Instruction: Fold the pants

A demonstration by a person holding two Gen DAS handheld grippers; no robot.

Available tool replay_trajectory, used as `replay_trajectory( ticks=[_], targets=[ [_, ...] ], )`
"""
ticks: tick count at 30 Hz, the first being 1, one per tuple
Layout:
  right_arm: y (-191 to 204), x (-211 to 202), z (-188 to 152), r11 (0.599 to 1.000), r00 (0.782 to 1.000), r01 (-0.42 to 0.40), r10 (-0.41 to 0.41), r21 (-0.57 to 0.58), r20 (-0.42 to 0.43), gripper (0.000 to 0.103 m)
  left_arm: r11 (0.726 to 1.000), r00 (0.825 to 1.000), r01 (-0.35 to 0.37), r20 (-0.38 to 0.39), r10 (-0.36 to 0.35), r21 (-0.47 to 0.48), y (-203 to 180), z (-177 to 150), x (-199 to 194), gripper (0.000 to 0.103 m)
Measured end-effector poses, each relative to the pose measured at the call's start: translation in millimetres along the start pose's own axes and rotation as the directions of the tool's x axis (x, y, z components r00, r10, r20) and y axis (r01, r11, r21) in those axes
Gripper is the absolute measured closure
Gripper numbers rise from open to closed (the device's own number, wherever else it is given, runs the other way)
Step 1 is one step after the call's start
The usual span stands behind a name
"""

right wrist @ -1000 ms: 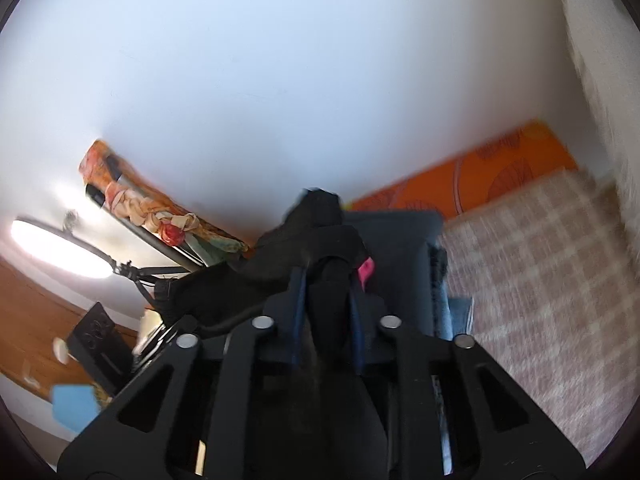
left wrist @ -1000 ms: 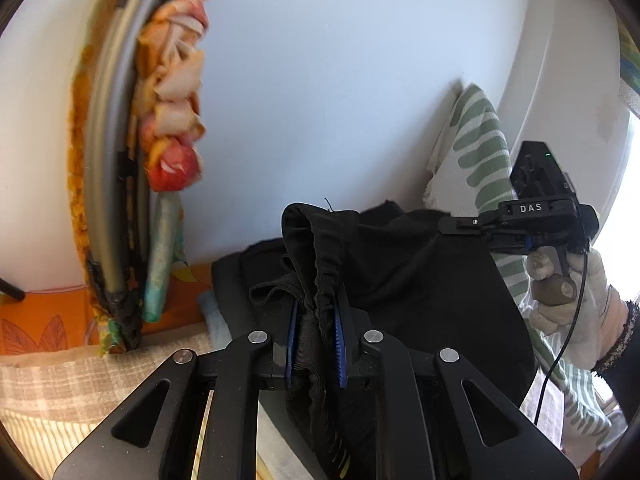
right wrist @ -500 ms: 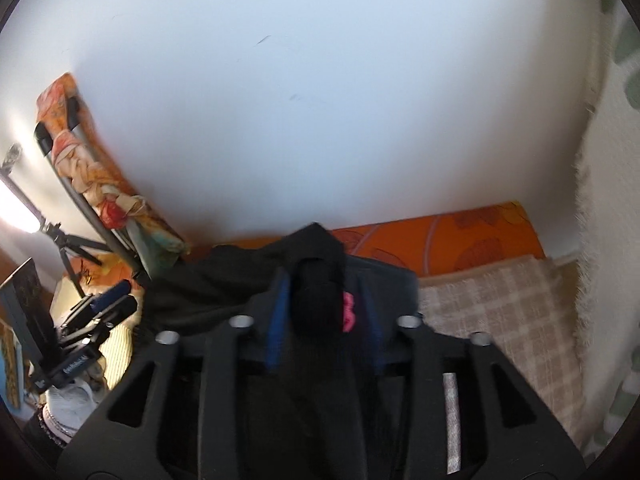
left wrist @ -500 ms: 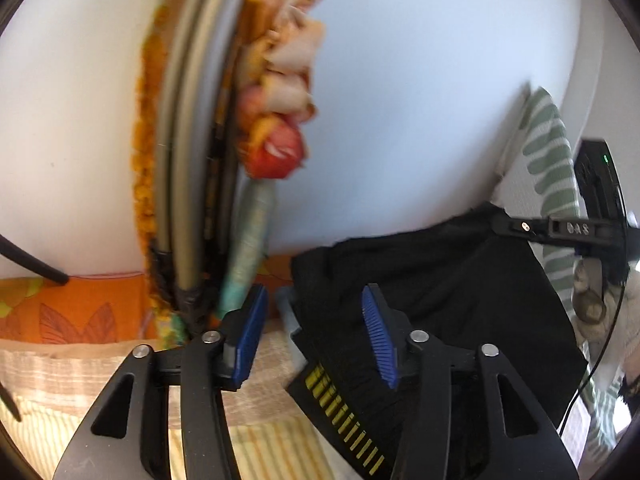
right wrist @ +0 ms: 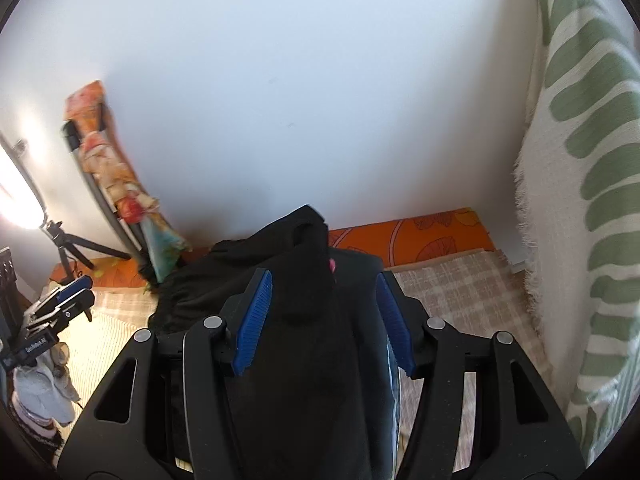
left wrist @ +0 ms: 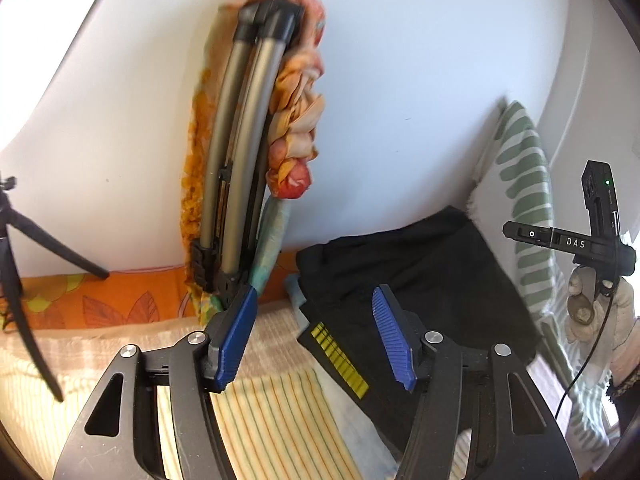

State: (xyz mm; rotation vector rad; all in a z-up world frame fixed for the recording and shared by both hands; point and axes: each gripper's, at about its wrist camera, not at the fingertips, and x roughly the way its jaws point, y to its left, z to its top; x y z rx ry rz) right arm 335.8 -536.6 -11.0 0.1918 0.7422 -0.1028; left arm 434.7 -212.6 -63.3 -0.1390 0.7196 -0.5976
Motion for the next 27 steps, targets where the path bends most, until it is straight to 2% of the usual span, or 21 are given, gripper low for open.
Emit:
replay_trajectory(
  ticks=[3, 8, 12, 15, 27],
  targets=[
    [15.6, -30.9, -12.6, 1.0, 1.0, 0.002, -0.002, -0.002, 0.028, 0.038, 1.0, 1.0, 0.003, 0.014, -0.003, 0.018, -9.7, -4.2, -26.9, 0.037],
    [45.0, -70.1, -34.8, 0.996, 0.997, 0.057, -0.053, -0.073, 0.063, 0.036, 0.998, 1.0, -0.017, 0.026, 0.015, 0.056, -30.8, -12.7, -62.1, 0.024],
    [66.7, -97.3, -52.2, 0.991, 0.993, 0.09, -0.082, -0.098, 0.087, 0.033, 0.997, 1.0, -0.021, 0.023, 0.019, 0.072, -40.4, -24.1, -91.2, 0.023],
    [83.1, -115.3, -66.6, 0.991, 0.991, 0.092, -0.081, -0.1, 0.109, 0.025, 0.997, 1.0, -0.027, 0.013, 0.026, 0.071, -42.8, -34.5, -112.4, 0.022],
    [169.0, -158.4, -132.2, 0.981, 0.986, 0.121, -0.101, -0.153, 0.13, 0.021, 0.99, 0.997, -0.067, 0.038, 0.063, 0.124, -53.9, -82.3, -197.5, 0.019]
  ],
)
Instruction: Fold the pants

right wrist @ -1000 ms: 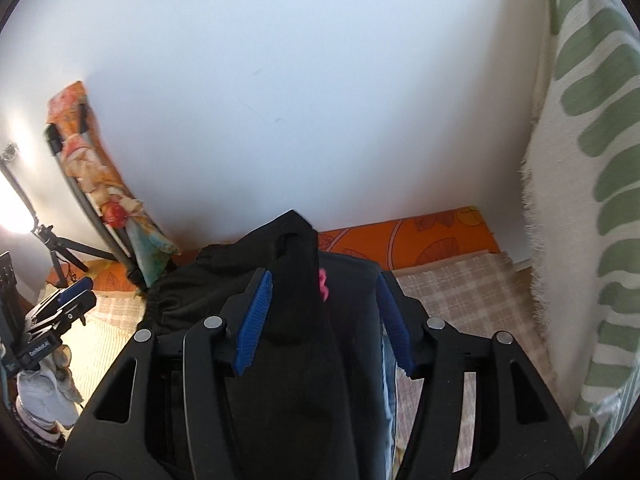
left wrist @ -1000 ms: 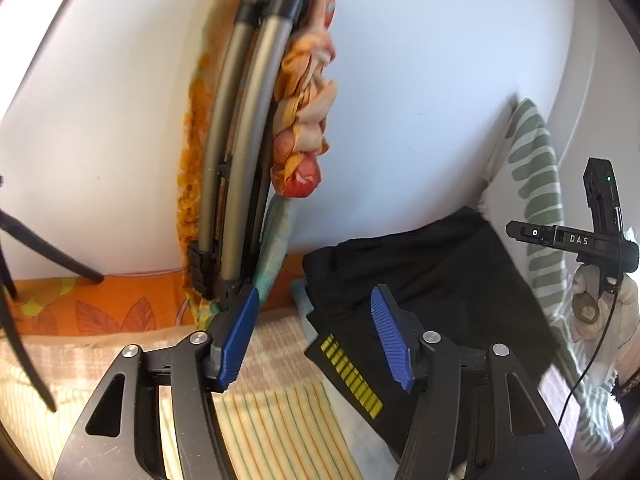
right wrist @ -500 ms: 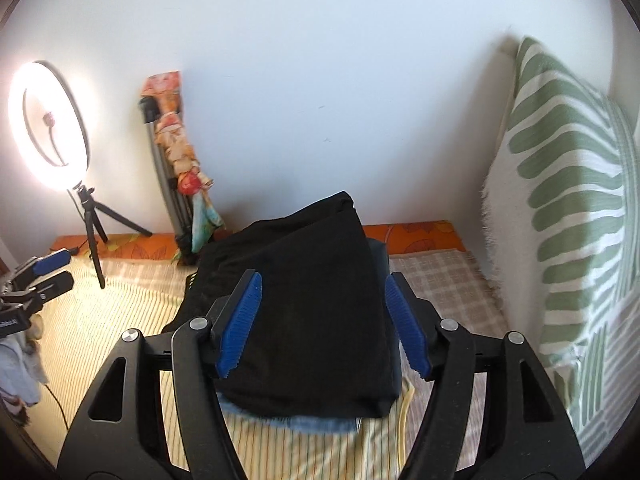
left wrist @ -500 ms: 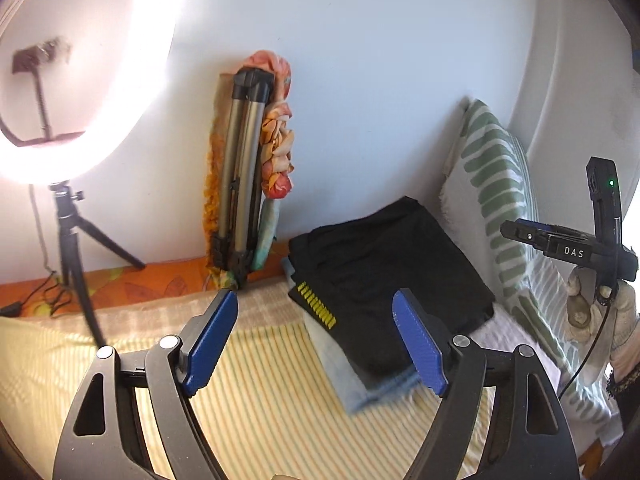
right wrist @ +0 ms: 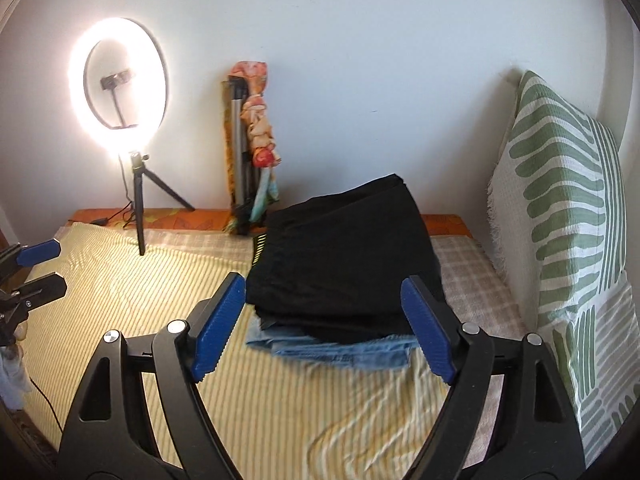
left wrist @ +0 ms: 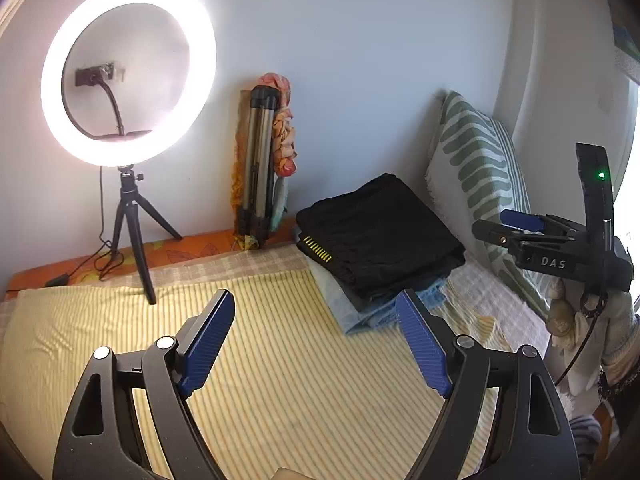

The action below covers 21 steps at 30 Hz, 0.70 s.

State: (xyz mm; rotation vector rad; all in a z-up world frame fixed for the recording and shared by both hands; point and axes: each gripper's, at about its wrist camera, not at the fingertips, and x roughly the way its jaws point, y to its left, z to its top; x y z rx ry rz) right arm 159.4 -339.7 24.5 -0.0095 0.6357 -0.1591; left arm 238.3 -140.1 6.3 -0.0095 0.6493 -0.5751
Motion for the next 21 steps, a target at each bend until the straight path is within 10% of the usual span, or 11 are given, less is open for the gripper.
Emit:
replay_trajectory(
  ticks=[21],
  targets=[
    [39.8, -18.3, -50.5, 0.998, 0.998, -0.023, 0.019, 0.058, 0.062, 0.008, 0.994, 0.998, -0.065, 0.023, 0.063, 0.091, -14.1, -47.8, -24.6, 0.003]
  ],
)
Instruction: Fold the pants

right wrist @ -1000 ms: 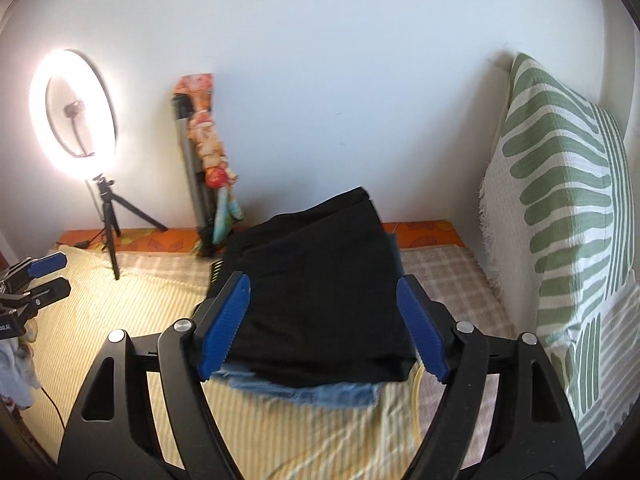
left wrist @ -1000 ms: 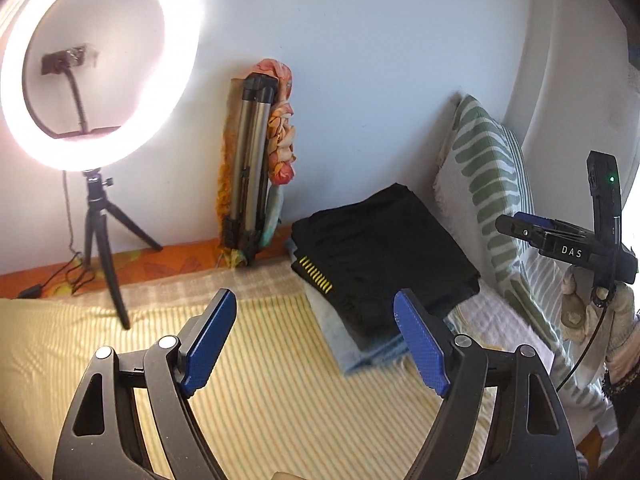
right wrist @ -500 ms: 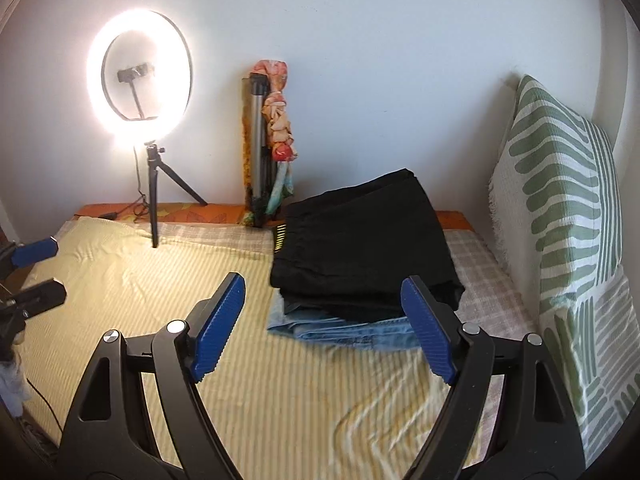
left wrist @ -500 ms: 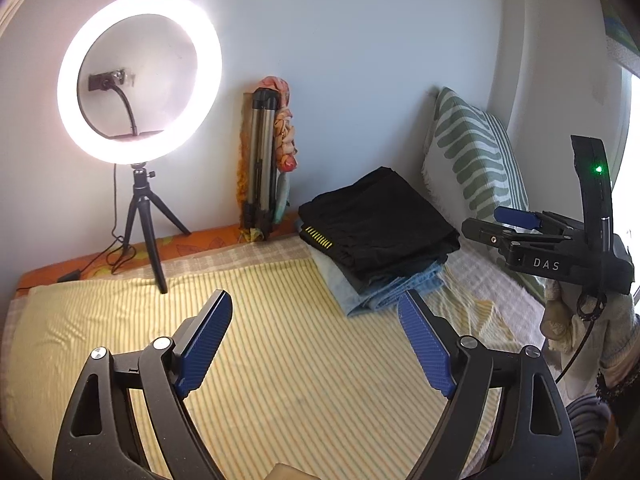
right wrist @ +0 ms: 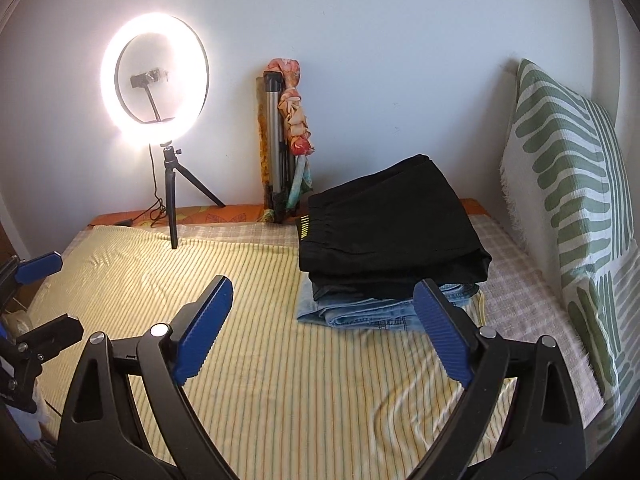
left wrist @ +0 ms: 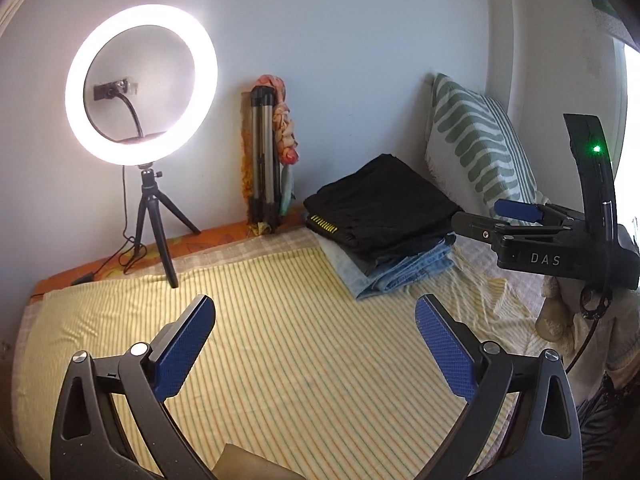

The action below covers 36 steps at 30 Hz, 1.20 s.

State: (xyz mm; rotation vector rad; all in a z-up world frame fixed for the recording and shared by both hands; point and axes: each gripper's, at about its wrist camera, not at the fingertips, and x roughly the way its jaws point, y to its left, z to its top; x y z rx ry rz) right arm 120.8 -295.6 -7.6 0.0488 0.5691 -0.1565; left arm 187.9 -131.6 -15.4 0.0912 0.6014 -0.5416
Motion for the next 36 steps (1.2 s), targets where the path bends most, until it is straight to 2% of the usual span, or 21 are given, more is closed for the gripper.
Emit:
replay_trajectory(
  ticks=[3, 8, 18, 25, 36],
  targets=[
    [-3.3, -0.1, -1.6, 1.0, 1.0, 0.003, -0.003, 0.009, 0.011, 0.002, 1.0, 1.0, -0.003, -0.02, 0.003, -0.016, 3.2, -2.8, 4.4, 0.003],
    [-3.5, -1.6, -5.8, 0.999, 0.999, 0.03, -0.029, -0.024, 0.037, 0.001, 1.0, 0.999, -0.026, -0.03, 0.026, -0.004, 8.2, -5.6, 6.0, 0.003],
    [-3.5, 6.0, -14.2, 0.998, 1.0, 0.03, -0.03, -0.053, 0.007, 0.001, 0.999, 0.998, -0.048, -0.034, 0.049, 0.013, 6.4, -7.2, 4.4, 0.003],
    [-4.5, 10.1, -15.6, 0.998, 1.0, 0.029, -0.029, -0.051, -0.004, 0.001, 0.994, 0.993, -0.104, -0.054, 0.106, 0.039, 4.5, -8.6, 7.6, 0.003],
    [-0.6, 13.7, -17.7, 0.998, 1.0, 0.024, -0.025, -0.057, -0.011, 0.001, 0.995, 0.993, -0.101, -0.056, 0.101, 0.01, 13.2, -7.6, 4.8, 0.003]
  ],
)
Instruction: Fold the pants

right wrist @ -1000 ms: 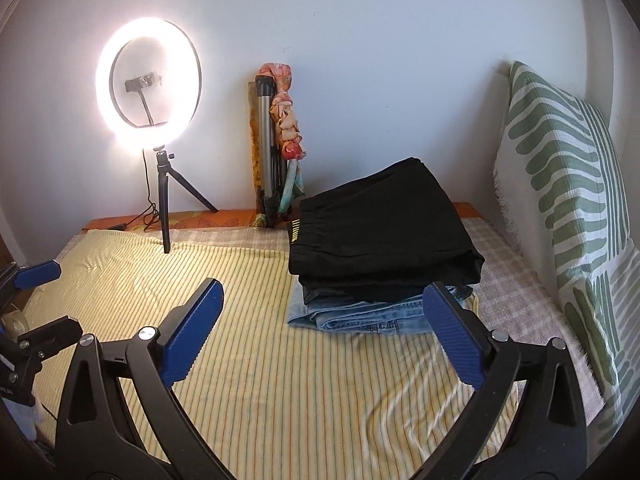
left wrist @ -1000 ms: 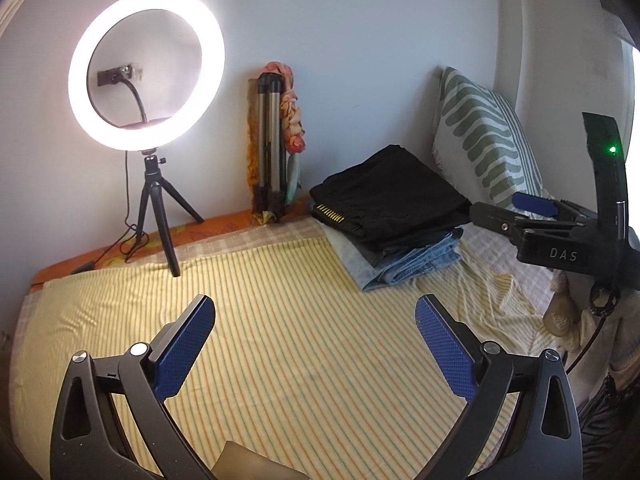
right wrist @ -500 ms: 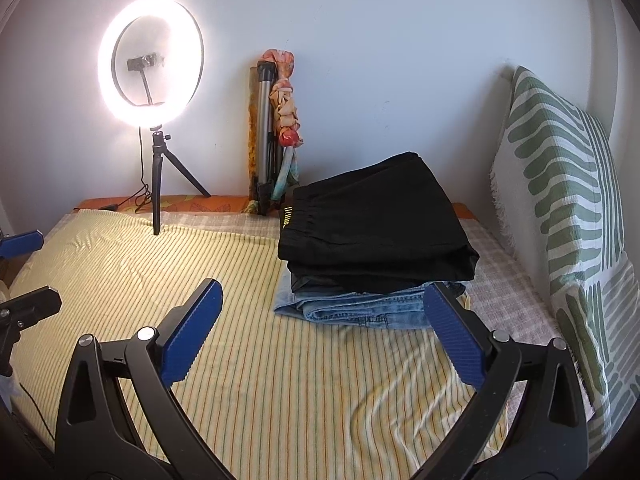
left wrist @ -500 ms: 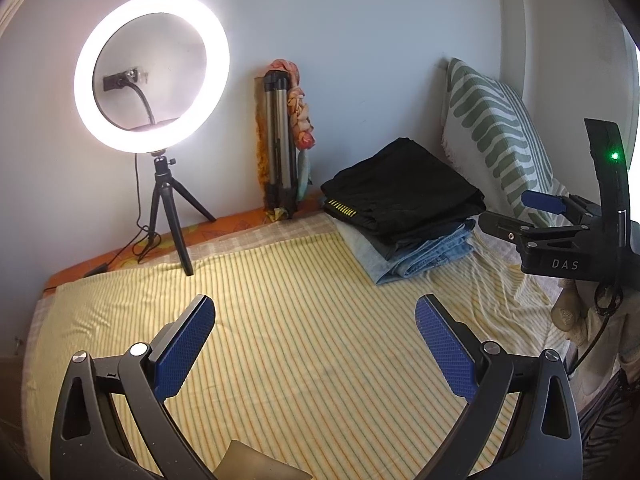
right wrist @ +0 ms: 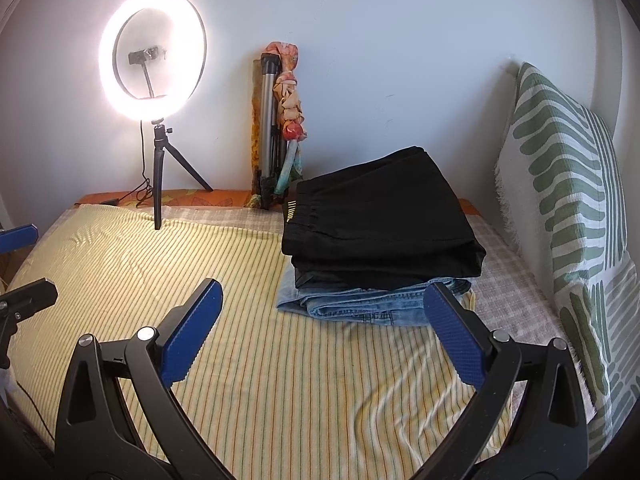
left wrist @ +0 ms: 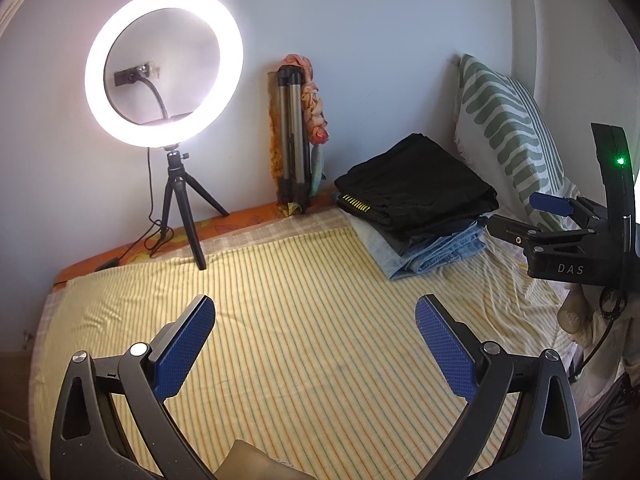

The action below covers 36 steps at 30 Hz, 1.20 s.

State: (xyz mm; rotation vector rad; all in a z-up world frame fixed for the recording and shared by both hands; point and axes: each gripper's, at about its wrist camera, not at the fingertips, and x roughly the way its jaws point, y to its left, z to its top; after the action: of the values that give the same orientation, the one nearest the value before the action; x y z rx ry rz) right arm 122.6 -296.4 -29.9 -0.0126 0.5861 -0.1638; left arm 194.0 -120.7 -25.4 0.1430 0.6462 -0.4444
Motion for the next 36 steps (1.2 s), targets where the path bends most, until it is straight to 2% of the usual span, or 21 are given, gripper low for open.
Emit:
replay_trajectory(
  ticks=[6, 36],
  targets=[
    [2.8, 0.1, -1.6, 1.0, 1.0, -0.005, 0.005, -0.004, -0.004, 0.001, 0.999, 1.0, 0.021, -0.021, -0.022, -0.029, 5.4, -0.1, 1.9, 0.003],
    [2.6, 0.1, -2.3, 1.0, 1.0, -0.008, 0.008, -0.006, -0.004, 0.001, 0.998, 0.999, 0.045, -0.017, -0.046, -0.039, 8.1, 0.5, -1.9, 0.003]
  ],
)
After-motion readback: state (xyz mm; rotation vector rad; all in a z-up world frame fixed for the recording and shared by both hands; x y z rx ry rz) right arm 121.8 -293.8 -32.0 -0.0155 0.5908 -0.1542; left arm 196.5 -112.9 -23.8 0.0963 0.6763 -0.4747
